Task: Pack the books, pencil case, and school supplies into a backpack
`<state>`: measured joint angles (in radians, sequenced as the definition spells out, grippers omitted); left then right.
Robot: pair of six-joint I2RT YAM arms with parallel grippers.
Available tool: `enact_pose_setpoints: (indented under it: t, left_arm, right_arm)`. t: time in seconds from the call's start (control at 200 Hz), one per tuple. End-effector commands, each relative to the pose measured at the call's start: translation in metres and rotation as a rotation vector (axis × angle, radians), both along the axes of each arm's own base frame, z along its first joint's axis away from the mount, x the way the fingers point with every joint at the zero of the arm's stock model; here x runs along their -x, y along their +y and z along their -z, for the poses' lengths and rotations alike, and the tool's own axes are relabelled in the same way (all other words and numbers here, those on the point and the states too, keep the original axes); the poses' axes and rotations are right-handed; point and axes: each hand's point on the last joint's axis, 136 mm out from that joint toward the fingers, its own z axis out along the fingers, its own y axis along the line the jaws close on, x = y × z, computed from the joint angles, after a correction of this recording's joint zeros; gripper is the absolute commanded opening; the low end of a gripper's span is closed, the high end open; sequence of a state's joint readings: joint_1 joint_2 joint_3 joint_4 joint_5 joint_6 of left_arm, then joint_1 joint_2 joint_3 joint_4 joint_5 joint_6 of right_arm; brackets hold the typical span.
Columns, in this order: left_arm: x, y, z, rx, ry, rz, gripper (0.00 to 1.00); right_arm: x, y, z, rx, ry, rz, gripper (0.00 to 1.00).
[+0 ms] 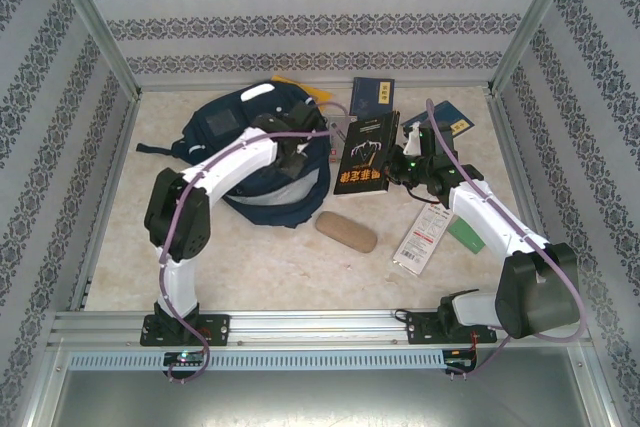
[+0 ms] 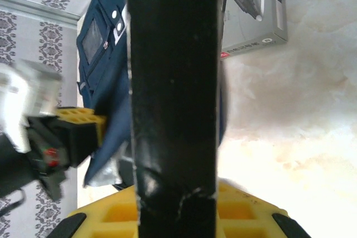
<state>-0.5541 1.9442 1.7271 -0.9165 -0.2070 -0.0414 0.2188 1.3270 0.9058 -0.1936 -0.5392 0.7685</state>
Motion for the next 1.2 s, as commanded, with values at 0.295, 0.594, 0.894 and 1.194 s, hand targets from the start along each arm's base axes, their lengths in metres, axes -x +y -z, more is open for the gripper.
enact_pose_setpoints:
  t: [0.295,0.594,0.894,1.194]
  left_arm:
    - [-0.028,0.010,-0.116,0.346,-0.163,-0.252,0.00]
    - [-0.033,0.007,-0.146,0.515,-0.158,-0.305,0.00]
    - [-0.039,0.007,-0.162,0.592,-0.142,-0.324,0.00]
    - [-0.042,0.006,-0.160,0.623,-0.121,-0.330,0.00]
  right_arm:
    - [-0.018,0.029,-0.041,-0.183,-0.154,-0.032,0.00]
    - [-0.040,0.105,-0.040,-0.274,-0.178,-0.073,0.00]
    - [-0.085,0.164,-0.041,-0.402,-0.323,0.037,0.00]
    - [-0.136,0.198,-0.025,-0.455,-0.382,0.199,0.00]
